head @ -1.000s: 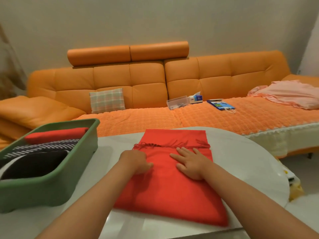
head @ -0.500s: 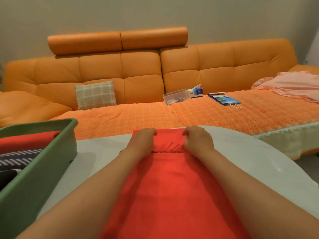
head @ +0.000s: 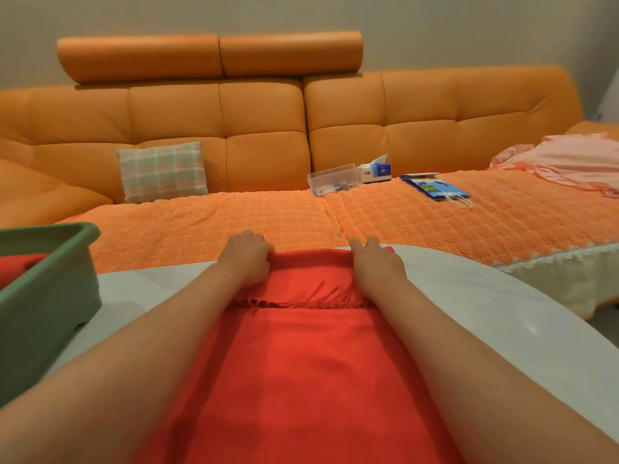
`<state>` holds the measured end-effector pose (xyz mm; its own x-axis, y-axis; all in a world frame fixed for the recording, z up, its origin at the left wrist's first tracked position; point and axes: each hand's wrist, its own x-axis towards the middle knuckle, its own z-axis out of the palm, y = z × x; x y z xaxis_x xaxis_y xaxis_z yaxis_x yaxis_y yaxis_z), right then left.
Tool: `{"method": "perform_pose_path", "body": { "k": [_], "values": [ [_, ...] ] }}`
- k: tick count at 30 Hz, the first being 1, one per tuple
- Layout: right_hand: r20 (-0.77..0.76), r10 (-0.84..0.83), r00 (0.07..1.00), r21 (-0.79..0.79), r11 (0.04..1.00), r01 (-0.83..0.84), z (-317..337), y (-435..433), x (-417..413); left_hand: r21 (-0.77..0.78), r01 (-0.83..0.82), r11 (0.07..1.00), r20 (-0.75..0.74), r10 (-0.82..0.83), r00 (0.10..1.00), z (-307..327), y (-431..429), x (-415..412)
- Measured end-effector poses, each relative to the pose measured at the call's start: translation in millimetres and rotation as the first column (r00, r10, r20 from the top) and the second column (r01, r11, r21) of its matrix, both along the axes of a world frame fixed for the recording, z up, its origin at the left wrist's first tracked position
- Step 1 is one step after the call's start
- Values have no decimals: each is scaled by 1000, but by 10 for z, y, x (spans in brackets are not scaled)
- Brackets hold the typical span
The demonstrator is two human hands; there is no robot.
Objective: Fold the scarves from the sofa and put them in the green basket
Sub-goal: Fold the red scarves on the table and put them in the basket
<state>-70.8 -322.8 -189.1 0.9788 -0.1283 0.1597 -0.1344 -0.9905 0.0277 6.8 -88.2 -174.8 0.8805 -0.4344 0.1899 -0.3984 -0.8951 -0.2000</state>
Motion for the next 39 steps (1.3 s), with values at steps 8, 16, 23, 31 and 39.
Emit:
{"method": "perform_pose_path", "body": {
  "k": [8,16,23,31,39],
  "values": [
    [250,143,958,-212,973,-90,230,28,-432,-328,233,915,137,-198,971,170,268,-482],
    [67,224,972,113,966,-231,656,113,-1225,-488,265,832,12,-297,955,357,579,-1404],
    [-19,283,959,181,944,-275,668,311,-2072,-419,248,873,-138,-331,933,413,886,-2229],
    [-242,343,908,283,920,-272,747,483,-2746,-285,173,943,-388,-279,878,508,1082,-2983],
    [-536,394,747,311,915,-259,736,616,-3003,-98,32,995,-664,-89,743,502,1107,-3339]
  ]
}}
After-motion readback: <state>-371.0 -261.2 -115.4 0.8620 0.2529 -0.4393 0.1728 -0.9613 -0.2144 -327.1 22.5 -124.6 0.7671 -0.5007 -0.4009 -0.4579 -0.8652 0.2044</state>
